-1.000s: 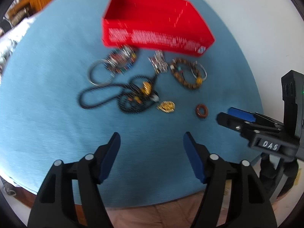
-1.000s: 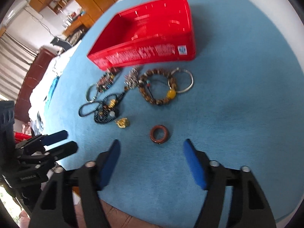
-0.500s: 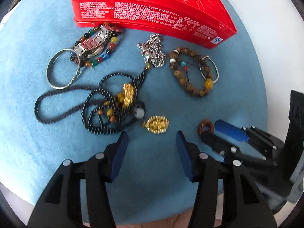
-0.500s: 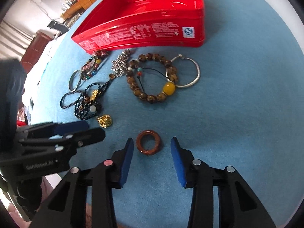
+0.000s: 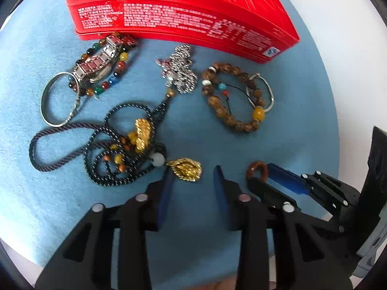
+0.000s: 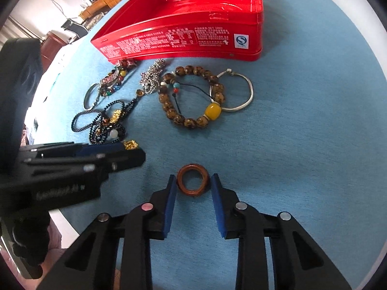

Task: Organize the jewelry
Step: 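Grasp the gold pendant with the left tool while the right tool grasps the brown wooden ring, then carry the pendant and ring into the red box and open both tools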

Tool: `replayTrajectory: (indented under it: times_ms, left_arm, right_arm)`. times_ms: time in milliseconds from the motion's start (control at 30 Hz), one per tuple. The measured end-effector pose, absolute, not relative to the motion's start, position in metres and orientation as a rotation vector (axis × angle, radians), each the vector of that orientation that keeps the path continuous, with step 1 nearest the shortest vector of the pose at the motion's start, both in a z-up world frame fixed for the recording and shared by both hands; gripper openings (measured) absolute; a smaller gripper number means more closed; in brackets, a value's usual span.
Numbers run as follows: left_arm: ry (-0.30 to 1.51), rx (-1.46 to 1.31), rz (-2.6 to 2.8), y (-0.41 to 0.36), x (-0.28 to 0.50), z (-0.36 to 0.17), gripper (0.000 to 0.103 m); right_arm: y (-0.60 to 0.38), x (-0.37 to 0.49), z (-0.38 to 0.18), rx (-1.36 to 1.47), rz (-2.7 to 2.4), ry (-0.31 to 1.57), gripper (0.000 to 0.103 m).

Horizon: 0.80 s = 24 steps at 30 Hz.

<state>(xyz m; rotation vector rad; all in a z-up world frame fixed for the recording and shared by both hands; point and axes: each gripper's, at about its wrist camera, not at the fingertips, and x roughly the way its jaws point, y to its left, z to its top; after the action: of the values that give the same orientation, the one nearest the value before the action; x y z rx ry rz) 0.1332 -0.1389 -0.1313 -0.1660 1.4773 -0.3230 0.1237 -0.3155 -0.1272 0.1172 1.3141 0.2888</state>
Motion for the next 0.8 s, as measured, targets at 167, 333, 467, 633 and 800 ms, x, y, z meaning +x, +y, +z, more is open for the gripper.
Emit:
replayTrajectory:
  times_ms: [167,333,467,633,800]
  left_arm:
    - [1.477,-0.117,-0.318,-0.153,0.150,-0.137,0.023]
    - [1.478,-0.065,-0.314,-0.181,0.172,-0.151,0.023]
    - [1.467,-0.049,-0.318,-0.194,0.186,-0.150,0.023]
    - [1.439,-0.020,-0.330,-0.204,0.188,-0.144,0.022]
    - [1.408,-0.041,-0.354,-0.204,0.177,-0.140,0.022]
  right_arm:
    - [-0.312,0.125,-0.130,0.109,0.286,1.315,0.029]
    - [-0.308,0.126,-0.129,0.095,0.279,1.316,0.029]
    - [-0.307,0.127,-0.129,0.086,0.281,1.321,0.029]
    - [-0.301,0.122,-0.130,0.074,0.266,1.309,0.029]
    - [-0.307,0.118,-0.119,0.122,0.273,1.289,0.029]
